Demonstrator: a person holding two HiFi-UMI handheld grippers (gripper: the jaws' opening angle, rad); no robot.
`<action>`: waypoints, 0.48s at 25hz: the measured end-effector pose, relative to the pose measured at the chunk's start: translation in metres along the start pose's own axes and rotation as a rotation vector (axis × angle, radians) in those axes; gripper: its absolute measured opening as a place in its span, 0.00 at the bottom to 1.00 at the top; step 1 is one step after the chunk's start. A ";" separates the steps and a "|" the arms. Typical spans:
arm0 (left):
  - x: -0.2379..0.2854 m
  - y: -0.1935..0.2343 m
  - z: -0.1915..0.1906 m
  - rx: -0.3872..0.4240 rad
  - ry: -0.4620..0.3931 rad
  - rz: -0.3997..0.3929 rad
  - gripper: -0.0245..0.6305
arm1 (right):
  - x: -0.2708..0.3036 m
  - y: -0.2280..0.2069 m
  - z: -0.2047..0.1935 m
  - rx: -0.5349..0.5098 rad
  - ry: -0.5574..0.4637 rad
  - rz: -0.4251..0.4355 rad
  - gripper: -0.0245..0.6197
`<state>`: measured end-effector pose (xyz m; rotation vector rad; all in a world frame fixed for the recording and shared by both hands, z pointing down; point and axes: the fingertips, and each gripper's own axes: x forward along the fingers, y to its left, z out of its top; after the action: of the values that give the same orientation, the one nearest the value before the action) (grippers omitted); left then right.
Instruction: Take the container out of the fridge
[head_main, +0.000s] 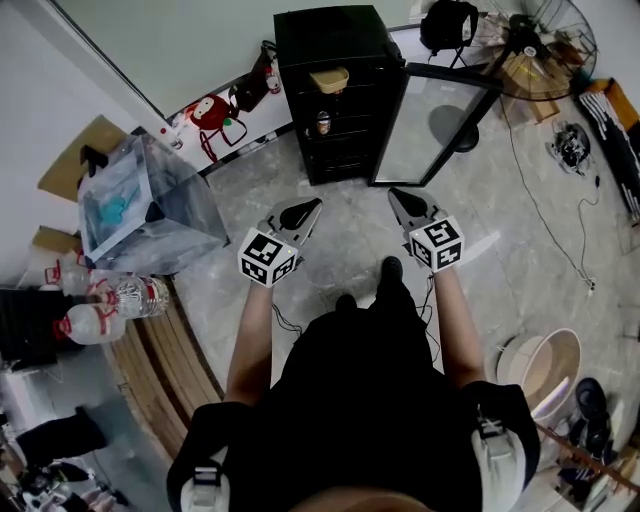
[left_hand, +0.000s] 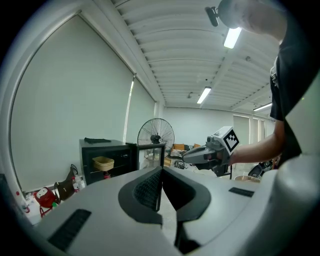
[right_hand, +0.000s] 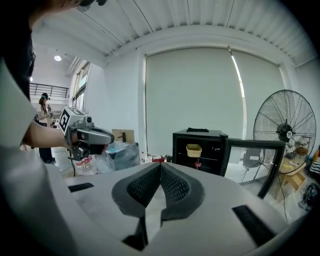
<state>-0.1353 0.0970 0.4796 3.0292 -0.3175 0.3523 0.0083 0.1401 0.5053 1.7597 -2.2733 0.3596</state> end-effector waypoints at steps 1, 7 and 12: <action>-0.003 0.002 0.000 -0.001 0.001 0.003 0.06 | 0.001 0.002 0.001 -0.002 0.004 0.001 0.03; -0.019 0.012 -0.003 0.004 0.008 0.040 0.06 | 0.015 0.009 0.007 -0.034 0.015 0.013 0.04; -0.022 0.020 -0.003 0.011 0.010 0.067 0.06 | 0.030 0.011 0.014 -0.054 0.010 0.035 0.03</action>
<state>-0.1617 0.0818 0.4783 3.0317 -0.4183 0.3753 -0.0102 0.1111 0.5014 1.6907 -2.2869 0.3104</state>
